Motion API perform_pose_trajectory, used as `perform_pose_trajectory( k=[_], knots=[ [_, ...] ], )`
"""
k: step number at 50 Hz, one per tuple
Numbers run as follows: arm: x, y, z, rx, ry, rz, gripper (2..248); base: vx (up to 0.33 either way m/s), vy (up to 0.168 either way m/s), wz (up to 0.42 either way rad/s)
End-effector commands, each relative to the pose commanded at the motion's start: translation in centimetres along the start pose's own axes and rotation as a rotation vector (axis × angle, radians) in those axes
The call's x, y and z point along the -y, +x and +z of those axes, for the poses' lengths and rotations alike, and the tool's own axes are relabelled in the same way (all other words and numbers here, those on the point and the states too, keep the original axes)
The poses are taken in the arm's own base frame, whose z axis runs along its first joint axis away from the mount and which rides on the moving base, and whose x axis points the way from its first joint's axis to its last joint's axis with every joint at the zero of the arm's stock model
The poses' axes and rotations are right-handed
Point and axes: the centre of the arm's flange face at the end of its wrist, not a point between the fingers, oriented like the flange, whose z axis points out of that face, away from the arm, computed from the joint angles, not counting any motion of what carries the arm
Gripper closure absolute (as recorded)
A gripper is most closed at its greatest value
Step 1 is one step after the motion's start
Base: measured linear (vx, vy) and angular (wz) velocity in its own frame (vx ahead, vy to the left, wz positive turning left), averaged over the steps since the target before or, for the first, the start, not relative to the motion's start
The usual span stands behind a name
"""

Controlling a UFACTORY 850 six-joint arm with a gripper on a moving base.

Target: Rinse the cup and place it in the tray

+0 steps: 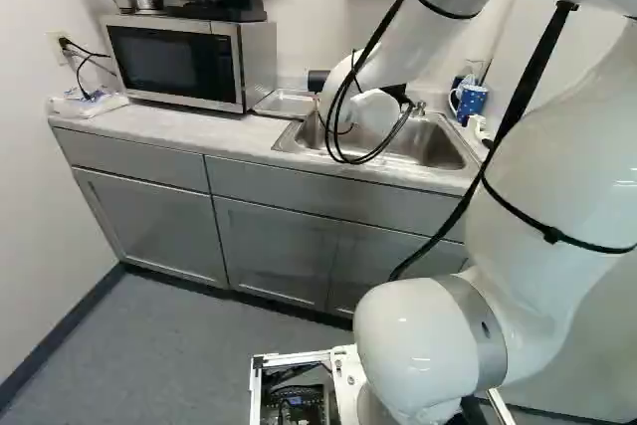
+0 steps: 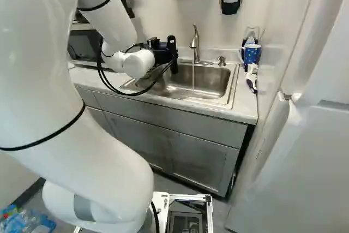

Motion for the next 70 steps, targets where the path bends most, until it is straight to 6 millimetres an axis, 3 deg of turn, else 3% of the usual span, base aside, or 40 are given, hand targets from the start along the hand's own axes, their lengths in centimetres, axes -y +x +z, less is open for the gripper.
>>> perform_pose_trajectory(
  k=[70],
  knots=[
    [0.00, 0.00, 0.00, 0.000, 0.000, -0.738, 126, 0.000, 0.000, 0.000]
  ],
)
